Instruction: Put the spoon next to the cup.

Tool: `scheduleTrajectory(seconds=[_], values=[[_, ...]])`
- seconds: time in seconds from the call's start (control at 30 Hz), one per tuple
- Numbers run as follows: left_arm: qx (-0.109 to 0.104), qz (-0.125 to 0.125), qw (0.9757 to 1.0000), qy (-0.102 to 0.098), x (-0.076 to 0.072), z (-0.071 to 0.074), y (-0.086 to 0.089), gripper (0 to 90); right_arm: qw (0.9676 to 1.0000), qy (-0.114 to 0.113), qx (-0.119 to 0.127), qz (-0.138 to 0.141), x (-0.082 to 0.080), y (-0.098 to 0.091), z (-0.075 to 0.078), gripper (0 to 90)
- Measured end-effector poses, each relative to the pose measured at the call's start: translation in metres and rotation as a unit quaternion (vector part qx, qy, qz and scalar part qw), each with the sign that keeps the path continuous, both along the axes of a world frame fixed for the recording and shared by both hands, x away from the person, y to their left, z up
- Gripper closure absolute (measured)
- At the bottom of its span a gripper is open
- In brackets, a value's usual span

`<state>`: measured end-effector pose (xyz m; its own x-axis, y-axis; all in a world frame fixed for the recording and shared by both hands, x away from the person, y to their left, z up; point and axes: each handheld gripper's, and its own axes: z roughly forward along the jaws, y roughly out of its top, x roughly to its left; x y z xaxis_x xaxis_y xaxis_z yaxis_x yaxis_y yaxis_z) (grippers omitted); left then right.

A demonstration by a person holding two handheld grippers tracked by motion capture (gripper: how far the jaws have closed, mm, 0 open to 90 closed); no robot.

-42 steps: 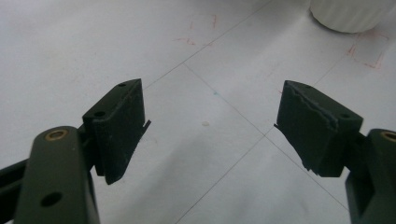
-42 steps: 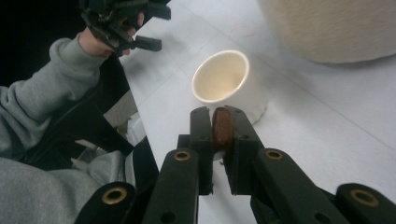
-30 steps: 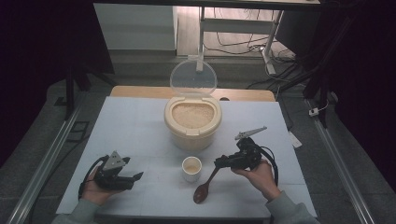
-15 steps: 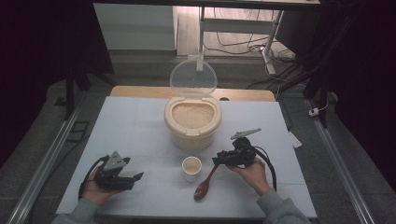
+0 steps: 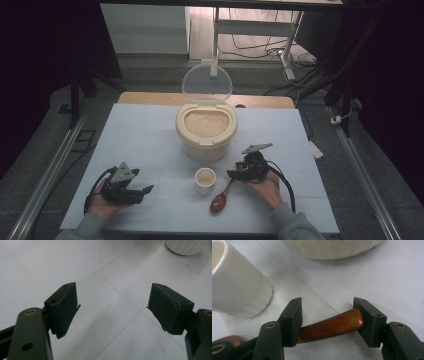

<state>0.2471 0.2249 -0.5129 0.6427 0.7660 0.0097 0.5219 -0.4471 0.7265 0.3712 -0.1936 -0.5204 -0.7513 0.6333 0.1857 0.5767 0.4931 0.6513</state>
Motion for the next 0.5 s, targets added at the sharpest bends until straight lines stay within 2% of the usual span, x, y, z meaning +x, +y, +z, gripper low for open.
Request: scheduleTrajectory(seconds=[0.17,0.33,0.5], values=[[0.000,0.000,1.0000,-0.001,0.000,0.000,0.000,23.6,0.9992,-0.036,-0.012,-0.013,-0.002,0.000,0.003,33.8],[0.000,0.001,1.0000,-0.001,0.000,0.000,0.000,23.7,0.9980,-0.058,0.003,-0.025,-0.004,-0.007,0.010,33.6],[-0.002,0.002,1.0000,-0.002,-0.001,0.001,0.000,23.6,0.9974,-0.066,0.025,-0.015,-0.013,-0.019,0.017,36.3]])
